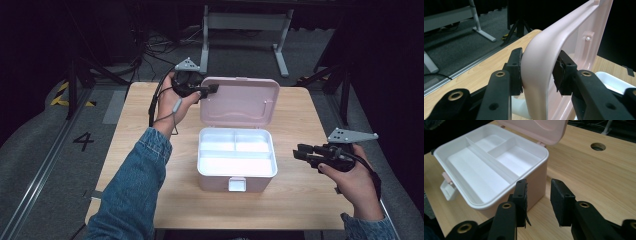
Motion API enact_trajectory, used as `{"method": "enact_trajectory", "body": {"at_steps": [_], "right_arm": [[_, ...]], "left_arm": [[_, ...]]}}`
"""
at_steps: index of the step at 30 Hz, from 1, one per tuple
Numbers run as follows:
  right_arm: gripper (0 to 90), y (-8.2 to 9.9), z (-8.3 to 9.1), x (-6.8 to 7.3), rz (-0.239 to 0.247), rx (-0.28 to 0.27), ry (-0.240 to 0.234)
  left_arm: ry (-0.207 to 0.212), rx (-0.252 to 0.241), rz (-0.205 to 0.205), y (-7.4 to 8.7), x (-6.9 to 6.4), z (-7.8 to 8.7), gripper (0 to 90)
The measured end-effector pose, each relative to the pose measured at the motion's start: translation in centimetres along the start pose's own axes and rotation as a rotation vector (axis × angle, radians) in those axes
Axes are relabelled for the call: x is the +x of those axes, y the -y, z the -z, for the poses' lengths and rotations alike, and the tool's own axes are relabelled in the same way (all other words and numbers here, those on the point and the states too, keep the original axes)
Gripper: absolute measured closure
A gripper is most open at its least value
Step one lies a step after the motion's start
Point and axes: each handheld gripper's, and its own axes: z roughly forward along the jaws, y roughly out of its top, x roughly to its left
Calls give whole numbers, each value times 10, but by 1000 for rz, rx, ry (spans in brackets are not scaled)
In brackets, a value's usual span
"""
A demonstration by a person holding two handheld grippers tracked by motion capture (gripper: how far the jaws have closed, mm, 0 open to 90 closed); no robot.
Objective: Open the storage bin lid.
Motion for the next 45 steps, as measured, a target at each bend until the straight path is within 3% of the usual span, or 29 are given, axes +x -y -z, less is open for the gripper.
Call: {"method": "enact_trajectory", "body": {"at_steps": [3,8,15,27,35,45], "right_arm": [[643,2,-2,-3,3,11,6],[605,7,-8,-7,9,54,15],[592,12,-15,-10,-3,98,-1],[587,13,-18,-15,-23,96,-39],[587,14,-15,-18,-31,88,-38],[592,14,-14,-18,-41,87,-40]], "left_arm": [[-2,3,1,-1,3,-2,629],[-1,24,43,-2,9,-9,609],[-14,52,47,-2,14,-19,571],[-13,104,109,1,30,-38,513],[-28,127,119,7,36,-51,442],[-29,179,175,15,45,-63,410]]}}
